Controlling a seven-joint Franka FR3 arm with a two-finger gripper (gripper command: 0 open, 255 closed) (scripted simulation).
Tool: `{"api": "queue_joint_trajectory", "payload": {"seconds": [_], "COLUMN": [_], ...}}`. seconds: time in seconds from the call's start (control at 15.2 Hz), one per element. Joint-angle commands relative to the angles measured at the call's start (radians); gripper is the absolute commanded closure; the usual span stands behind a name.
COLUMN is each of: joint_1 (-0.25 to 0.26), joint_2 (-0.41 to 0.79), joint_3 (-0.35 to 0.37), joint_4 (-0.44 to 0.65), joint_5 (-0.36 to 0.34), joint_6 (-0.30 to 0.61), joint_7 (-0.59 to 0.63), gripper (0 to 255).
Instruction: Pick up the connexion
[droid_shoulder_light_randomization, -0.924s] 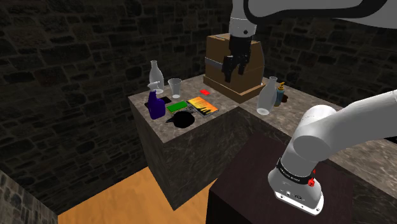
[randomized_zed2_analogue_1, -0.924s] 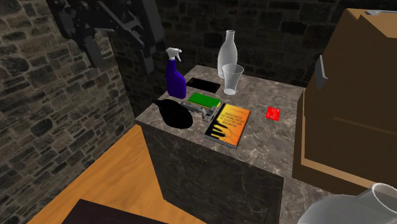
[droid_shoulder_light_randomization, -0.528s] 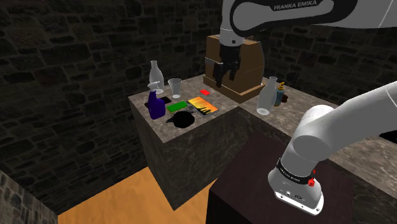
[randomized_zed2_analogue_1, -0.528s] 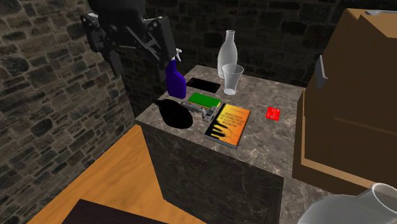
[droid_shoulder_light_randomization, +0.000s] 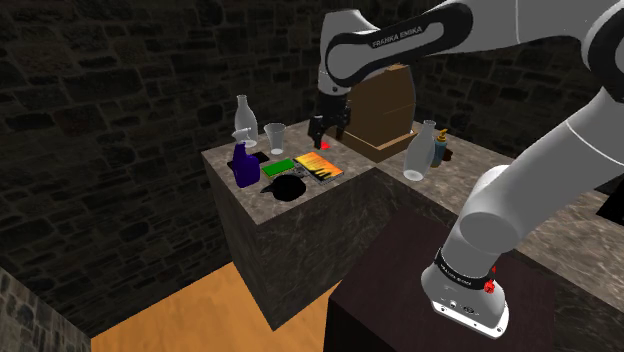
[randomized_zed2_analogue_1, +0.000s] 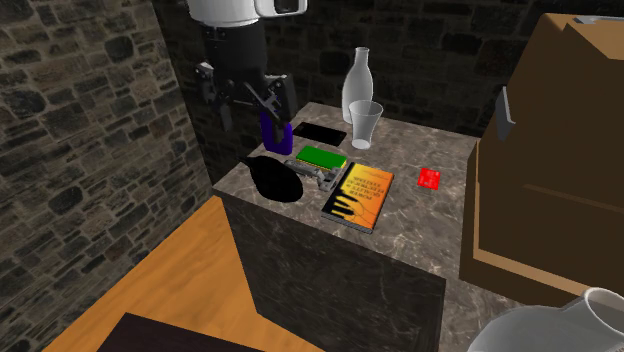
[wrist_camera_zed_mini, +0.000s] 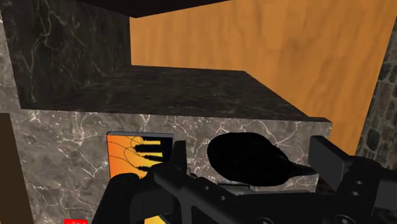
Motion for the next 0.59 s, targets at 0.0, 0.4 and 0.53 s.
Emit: {"api": "queue_joint_trajectory", "payload": {"seconds": [0.0, 0.4, 0.53], "joint_1": [-0.003, -0.008, -0.009], "joint_2": [0.067, 0.288, 0.364], "joint_3": [-0.003, -0.007, -0.008], "joint_4": [0.012, 0.106, 0.148], "joint_5": [0.005, 0.023, 0.03], "joint_6": [0.06, 0.198, 0.235], "joint_7": [0.002, 0.013, 0.016], "gripper": [0, 0, 0]}}
